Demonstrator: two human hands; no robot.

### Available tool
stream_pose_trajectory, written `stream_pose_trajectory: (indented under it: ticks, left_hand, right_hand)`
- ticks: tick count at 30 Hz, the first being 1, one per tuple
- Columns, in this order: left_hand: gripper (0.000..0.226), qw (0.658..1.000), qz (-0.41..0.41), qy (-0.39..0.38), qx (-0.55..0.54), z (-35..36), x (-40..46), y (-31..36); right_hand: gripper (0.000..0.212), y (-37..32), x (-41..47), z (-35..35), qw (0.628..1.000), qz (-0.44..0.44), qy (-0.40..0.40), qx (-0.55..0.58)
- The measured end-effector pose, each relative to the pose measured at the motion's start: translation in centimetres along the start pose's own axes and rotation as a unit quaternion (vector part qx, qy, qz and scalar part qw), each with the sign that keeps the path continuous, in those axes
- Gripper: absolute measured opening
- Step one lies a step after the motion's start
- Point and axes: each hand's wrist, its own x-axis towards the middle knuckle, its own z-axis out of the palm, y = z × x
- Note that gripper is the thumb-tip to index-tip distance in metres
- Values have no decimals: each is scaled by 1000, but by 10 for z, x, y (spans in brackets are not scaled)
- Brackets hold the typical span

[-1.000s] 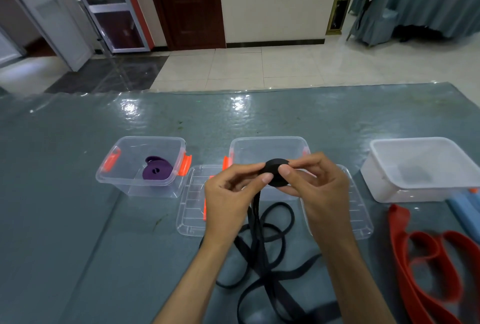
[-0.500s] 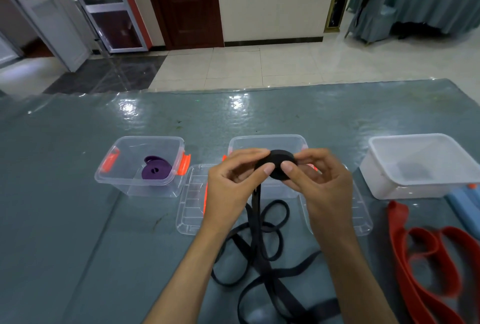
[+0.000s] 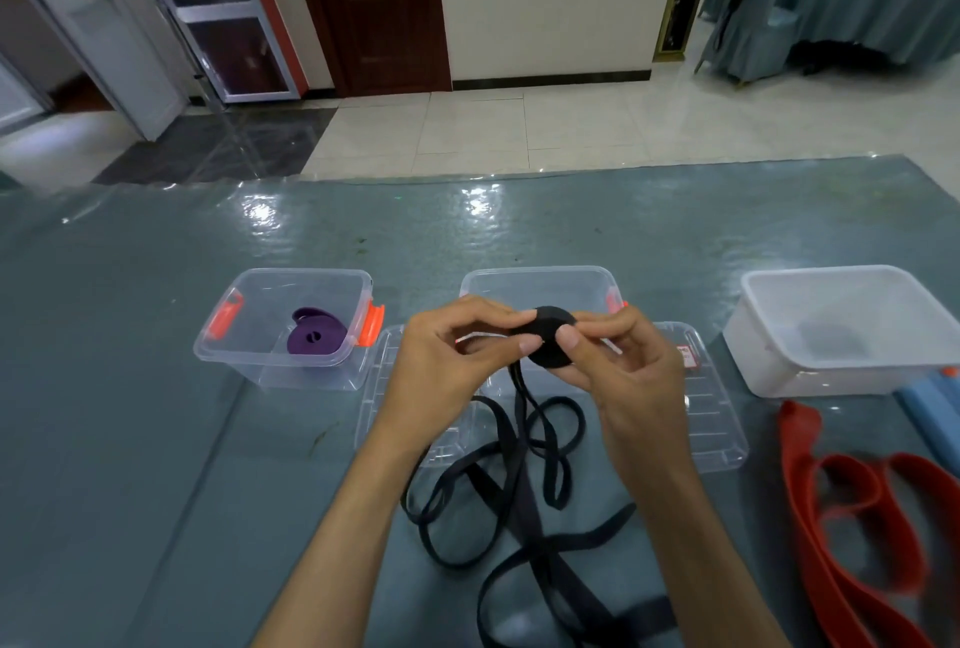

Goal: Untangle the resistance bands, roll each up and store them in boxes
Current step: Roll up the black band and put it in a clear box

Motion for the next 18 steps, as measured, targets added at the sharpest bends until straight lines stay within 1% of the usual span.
stream_pose_trajectory:
  ticks: [2,3,5,7,8,11,12,14,16,18]
  left_hand:
    - [22,999,0,-11,30,-5,1,3]
    - [20,1000,-3,-1,31,-3,1,5]
    - [19,999,-7,36,10,6,-1,5]
    - [20,998,-4,65,-28,13,-1,3]
    - [22,997,-2,65,-45,15,0,1]
    - [31,998,3,33,-56,15,-1,-1]
    - [33,998,0,31,-62,14,-2,-1]
    - [34,996,-3,48,-69,13,-3,1]
    - [32,995,0,78,-62,13,-2,2]
    - [26,993,0,95,-70,14,-2,1]
  right_hand:
    - [20,1,2,-1,999,9,-27,-20]
    - [24,-1,3,-1,999,12,-28,-31]
    - [22,-7,6,-2,999,2,-6,-54]
    - [24,-12,7,-1,997,-31,17,-62]
    - [23,-12,8,0,997,-45,29,-55]
    - [11,-10,7,3,996,-57,65,-23]
    - [10,-10,8,4,996,-55,64,-23]
    - [14,-11,10,1,998,-44,38,-34]
    - [20,-15,12,-3,998,-29,4,-48]
    - [23,-18,12,-6,999,-11,-10,-46]
